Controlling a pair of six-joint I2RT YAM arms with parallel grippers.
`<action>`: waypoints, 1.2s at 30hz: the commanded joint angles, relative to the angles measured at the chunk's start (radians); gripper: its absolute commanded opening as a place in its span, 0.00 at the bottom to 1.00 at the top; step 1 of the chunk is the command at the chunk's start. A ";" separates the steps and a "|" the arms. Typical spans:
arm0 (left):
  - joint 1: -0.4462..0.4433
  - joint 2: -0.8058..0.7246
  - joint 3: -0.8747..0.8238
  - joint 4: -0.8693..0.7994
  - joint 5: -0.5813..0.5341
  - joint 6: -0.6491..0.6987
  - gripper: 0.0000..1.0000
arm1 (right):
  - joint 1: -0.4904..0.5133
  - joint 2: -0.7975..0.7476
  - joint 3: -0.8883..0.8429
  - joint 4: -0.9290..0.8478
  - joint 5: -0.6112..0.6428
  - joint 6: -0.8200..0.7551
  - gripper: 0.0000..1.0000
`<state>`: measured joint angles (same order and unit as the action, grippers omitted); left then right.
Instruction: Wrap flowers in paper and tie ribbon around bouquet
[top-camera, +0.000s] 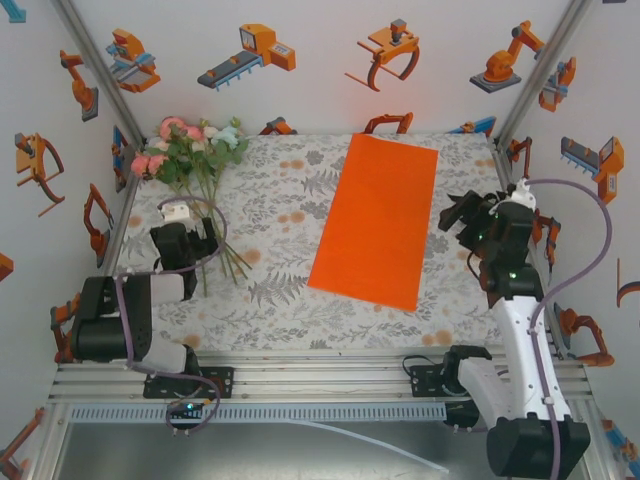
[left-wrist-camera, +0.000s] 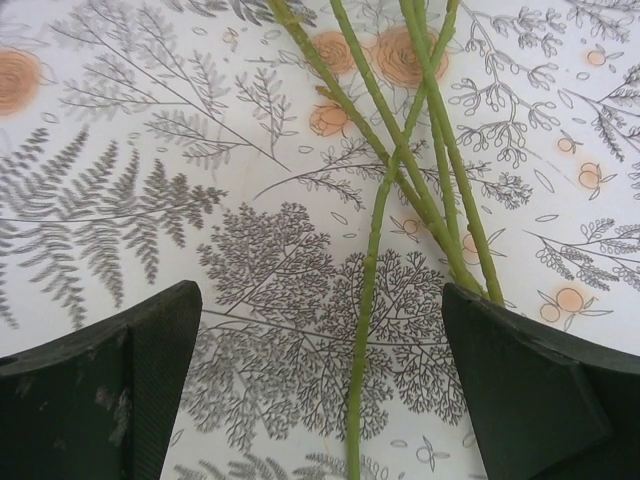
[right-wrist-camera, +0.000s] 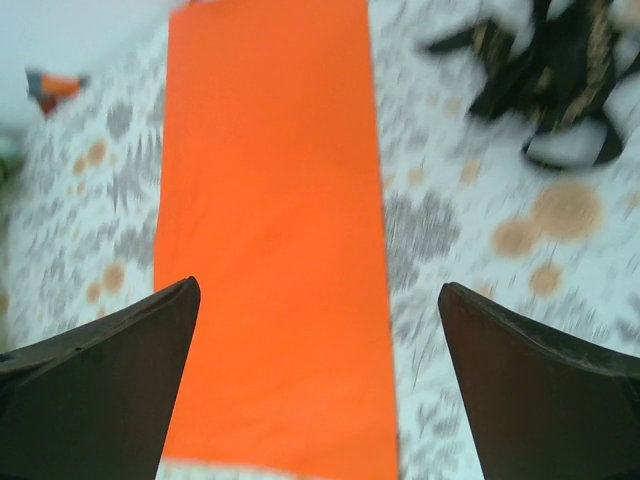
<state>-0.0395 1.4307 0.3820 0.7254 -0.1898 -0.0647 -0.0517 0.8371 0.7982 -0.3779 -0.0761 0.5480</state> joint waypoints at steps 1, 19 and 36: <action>-0.024 -0.249 0.039 -0.157 -0.085 -0.024 0.97 | 0.031 0.015 0.030 -0.425 -0.184 0.069 0.93; -0.575 -0.337 0.193 -0.527 0.424 -0.039 0.97 | 0.176 -0.037 -0.417 -0.078 -0.192 0.359 0.90; -0.662 -0.290 0.187 -0.478 0.340 0.004 0.97 | 0.176 0.009 -0.502 0.073 -0.113 0.413 0.57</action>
<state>-0.6868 1.1198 0.5457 0.2390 0.1638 -0.0902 0.1162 0.8459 0.3134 -0.3168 -0.2237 0.9440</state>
